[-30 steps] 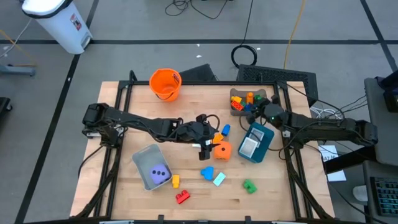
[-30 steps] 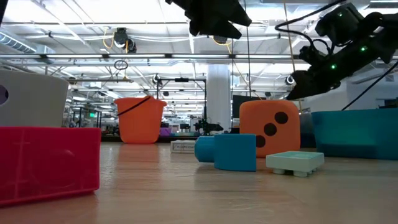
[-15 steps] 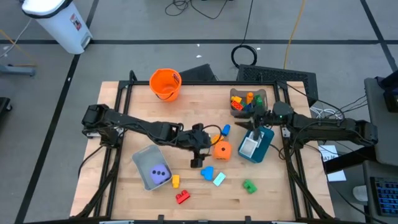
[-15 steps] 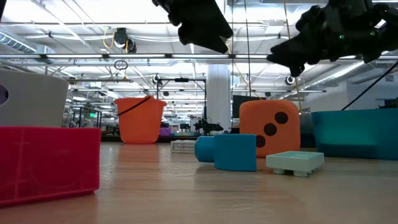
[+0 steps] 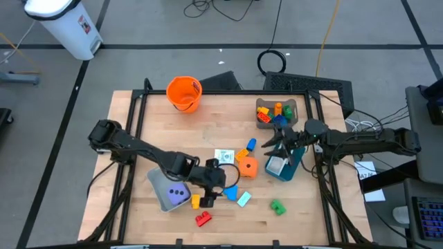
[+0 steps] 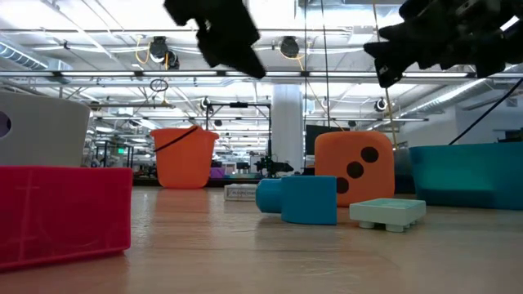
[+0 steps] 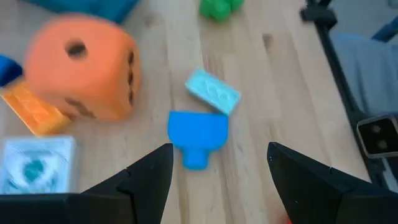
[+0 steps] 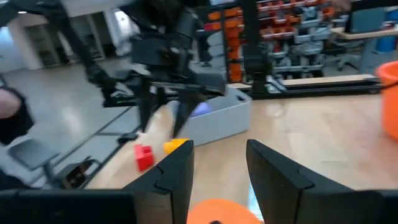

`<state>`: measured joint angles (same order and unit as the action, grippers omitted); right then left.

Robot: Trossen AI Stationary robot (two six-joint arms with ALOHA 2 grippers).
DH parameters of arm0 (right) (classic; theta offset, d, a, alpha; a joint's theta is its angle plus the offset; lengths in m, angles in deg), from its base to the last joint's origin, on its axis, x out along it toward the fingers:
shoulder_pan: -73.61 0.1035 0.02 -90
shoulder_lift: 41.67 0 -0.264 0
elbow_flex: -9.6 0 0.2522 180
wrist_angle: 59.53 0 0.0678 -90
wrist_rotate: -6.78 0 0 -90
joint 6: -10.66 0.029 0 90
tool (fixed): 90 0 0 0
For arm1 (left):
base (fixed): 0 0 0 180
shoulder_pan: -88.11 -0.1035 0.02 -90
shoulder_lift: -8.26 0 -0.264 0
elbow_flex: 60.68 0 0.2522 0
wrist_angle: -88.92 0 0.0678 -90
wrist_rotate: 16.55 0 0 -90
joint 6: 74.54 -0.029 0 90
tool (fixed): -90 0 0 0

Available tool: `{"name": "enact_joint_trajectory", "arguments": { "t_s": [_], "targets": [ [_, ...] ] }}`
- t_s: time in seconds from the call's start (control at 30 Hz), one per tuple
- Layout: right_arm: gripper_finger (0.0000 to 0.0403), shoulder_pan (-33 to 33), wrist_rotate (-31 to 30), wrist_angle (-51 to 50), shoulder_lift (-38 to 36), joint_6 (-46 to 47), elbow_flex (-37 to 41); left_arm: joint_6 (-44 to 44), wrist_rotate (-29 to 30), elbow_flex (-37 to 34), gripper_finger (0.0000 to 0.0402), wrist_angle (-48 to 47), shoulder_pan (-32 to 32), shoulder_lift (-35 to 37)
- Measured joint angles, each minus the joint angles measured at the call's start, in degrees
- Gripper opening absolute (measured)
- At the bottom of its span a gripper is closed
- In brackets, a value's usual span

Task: Pick & Place Toys
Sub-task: Put the blue game piece into the black bin

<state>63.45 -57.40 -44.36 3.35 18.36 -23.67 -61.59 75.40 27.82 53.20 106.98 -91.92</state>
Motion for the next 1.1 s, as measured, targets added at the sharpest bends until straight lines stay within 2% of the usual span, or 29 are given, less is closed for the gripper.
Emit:
{"name": "enact_joint_trajectory", "arguments": {
  "t_s": [0.2, 0.33, 0.53, 0.63, 0.8, 1.1],
  "targets": [
    [0.0133, 5.5, -0.1, -0.95, 0.0, 0.39, 0.01, 0.99, 3.81, -4.21, 0.0269, 4.13, 1.67, 0.02],
    [0.013, 9.33, -0.68, -0.46, 0.02, 1.21, 1.92, 0.97, 3.97, -7.2, 0.0269, 9.09, 1.67, -0.95],
    [0.013, 13.95, -11.2, 1.83, 0.15, -0.54, 5.9, 1.08, 3.9, -7.95, 0.0269, 11.83, 1.25, -5.0],
    [0.013, 14.45, -13.93, 3.79, 0.13, -0.89, 7.38, 0.91, 2.47, -7.89, 0.0269, 13.05, 1.06, -7.7],
    [0.013, 14.41, -13.81, 6.34, 0.11, -0.88, 7.74, 0.97, 0.81, -7.93, 0.0269, 14.81, 0.44, -11.62],
    [0.013, 14.41, -13.78, 7.81, 0.1, -0.9, 7.72, 0.17, -0.51, -7.79, 0.0269, 19.56, -0.32, -14.47]
  ]
}}
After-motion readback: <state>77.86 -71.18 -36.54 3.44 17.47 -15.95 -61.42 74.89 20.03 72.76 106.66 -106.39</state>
